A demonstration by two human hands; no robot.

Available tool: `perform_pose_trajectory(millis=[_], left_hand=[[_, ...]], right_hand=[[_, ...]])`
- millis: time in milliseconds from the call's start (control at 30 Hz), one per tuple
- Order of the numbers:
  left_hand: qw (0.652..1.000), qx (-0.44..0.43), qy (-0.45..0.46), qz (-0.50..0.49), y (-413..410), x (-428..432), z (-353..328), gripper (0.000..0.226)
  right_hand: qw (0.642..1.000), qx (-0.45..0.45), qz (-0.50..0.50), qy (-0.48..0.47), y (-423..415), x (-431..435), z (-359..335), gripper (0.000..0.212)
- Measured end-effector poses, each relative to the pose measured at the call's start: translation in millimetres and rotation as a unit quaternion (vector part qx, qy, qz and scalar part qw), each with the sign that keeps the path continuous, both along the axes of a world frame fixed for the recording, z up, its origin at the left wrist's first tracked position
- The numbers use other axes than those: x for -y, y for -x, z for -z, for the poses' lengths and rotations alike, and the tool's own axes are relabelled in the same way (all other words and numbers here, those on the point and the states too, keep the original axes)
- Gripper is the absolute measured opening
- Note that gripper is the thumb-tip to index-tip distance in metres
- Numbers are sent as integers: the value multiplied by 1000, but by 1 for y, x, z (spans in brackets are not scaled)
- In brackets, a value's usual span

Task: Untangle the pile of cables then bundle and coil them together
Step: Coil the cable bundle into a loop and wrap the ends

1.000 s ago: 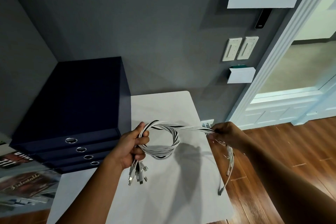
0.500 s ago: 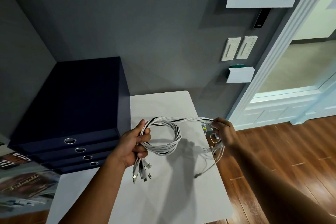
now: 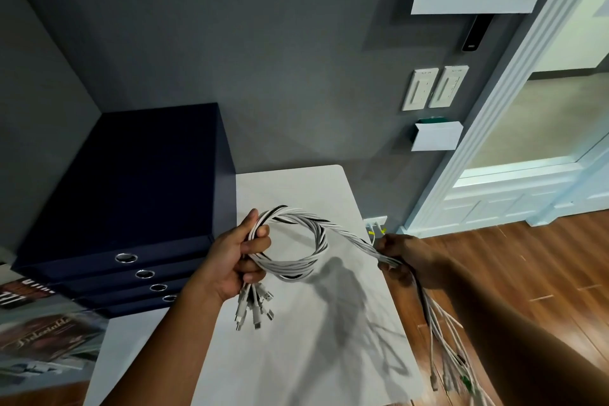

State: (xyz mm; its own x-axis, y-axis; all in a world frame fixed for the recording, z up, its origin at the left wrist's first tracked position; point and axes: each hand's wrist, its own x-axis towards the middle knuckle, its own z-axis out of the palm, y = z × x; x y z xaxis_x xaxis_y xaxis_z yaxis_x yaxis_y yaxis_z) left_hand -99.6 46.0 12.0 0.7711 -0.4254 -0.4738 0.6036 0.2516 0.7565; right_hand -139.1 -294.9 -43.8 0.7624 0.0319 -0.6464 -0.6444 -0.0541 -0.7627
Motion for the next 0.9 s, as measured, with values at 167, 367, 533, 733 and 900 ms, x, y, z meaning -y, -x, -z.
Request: perform_pose_trajectory(millis=[167,367,533,733,900], left_hand=[[998,21,2,-60,-8,12,-11,35],[992,9,29,-123,-14,19,-19,37],[991,5,27,-130,-12,20,-18,37],[997,15,14,-70,-3,15,-10,37],[999,21,12,-22,5,17,-8,39]], right_hand=[[980,146,-23,132,-2,-24,5,14],[908,271,-128,294,1,-36,3,24],[853,315,-141,393,-4,-31,25,23],[864,309,36,397,-5,-22,25,23],[943,211,212,149,-15,-24,26,21]])
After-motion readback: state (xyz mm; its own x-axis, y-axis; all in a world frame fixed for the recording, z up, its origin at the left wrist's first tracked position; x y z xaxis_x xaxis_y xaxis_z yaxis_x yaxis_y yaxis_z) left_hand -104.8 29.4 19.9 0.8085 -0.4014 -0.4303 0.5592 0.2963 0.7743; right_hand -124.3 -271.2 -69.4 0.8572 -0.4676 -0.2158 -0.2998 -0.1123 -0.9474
